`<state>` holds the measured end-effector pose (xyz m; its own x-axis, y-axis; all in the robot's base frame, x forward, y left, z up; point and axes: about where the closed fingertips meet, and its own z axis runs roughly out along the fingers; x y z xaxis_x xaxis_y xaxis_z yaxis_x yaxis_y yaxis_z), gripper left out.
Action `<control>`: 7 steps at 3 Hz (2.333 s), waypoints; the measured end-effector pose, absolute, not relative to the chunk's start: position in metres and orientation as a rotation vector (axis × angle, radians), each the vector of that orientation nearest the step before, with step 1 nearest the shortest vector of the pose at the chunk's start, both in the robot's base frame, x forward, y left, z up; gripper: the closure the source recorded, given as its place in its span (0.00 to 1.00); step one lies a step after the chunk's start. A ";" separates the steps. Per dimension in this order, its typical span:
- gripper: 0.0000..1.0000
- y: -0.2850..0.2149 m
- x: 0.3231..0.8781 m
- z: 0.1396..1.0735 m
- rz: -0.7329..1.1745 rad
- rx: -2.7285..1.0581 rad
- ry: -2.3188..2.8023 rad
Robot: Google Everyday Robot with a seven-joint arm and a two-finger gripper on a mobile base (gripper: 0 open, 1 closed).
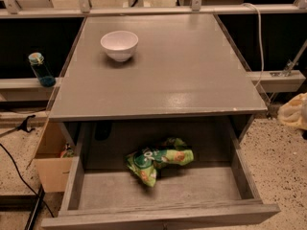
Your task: Place green rice chip bag into top drawer
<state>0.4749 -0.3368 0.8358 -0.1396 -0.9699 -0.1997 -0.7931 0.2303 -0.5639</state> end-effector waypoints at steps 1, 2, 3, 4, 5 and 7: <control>1.00 -0.384 0.506 0.854 -0.605 -1.627 1.975; 1.00 -0.385 0.508 0.854 -0.608 -1.622 1.972; 1.00 -0.400 0.529 0.852 -0.639 -1.565 1.930; 1.00 -0.407 0.562 0.854 -0.613 -1.510 1.854; 1.00 -0.404 0.601 0.860 -0.556 -1.487 1.771; 0.51 -0.407 0.608 0.872 -0.572 -1.471 1.753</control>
Offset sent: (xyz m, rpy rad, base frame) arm 0.0281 -0.0406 0.0133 -0.0915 -0.0422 -0.0203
